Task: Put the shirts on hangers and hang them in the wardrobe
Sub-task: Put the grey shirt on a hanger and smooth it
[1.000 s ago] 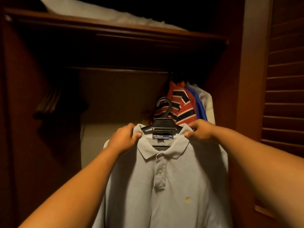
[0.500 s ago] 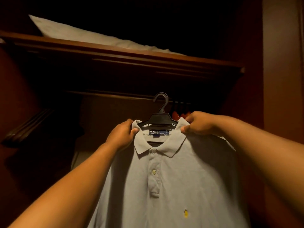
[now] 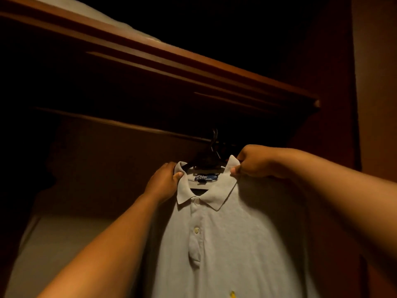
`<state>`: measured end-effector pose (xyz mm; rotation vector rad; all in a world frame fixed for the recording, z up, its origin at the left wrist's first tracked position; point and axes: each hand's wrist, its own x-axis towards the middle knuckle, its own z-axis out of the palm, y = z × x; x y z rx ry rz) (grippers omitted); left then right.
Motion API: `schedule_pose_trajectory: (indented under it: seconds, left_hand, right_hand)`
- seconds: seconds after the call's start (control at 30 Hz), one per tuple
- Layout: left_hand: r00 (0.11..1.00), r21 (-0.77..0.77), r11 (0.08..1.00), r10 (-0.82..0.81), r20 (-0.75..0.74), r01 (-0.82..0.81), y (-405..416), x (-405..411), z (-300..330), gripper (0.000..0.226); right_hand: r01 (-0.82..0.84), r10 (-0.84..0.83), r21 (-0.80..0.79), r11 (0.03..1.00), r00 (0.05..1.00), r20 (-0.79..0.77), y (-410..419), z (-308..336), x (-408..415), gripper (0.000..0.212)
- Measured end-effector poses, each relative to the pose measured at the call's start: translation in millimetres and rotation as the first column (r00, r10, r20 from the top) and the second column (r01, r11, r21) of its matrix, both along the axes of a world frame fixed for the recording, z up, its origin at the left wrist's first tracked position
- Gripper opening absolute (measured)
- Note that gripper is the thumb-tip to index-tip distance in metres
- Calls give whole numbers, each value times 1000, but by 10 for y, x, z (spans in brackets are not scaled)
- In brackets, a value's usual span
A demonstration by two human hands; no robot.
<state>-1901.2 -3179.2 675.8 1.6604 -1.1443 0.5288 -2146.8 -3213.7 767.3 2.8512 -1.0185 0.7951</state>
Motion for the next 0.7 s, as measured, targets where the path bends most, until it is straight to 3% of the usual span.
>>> schedule_pose_trajectory:
  seconds: [0.2, 0.5, 0.7]
  left_hand:
    - [979, -11, 980, -198, -42, 197, -391, 443, 124, 31]
    - [924, 82, 940, -306, -228, 331, -799, 744, 205, 24]
    - [916, 178, 914, -319, -244, 365, -879, 870, 287, 30]
  right_hand:
    - [135, -135, 2, 991, 990, 50, -20, 128, 459, 32]
    - [236, -239, 45, 971, 967, 88, -110, 162, 831, 20]
    - [274, -276, 35, 961, 954, 114, -128, 239, 970, 11]
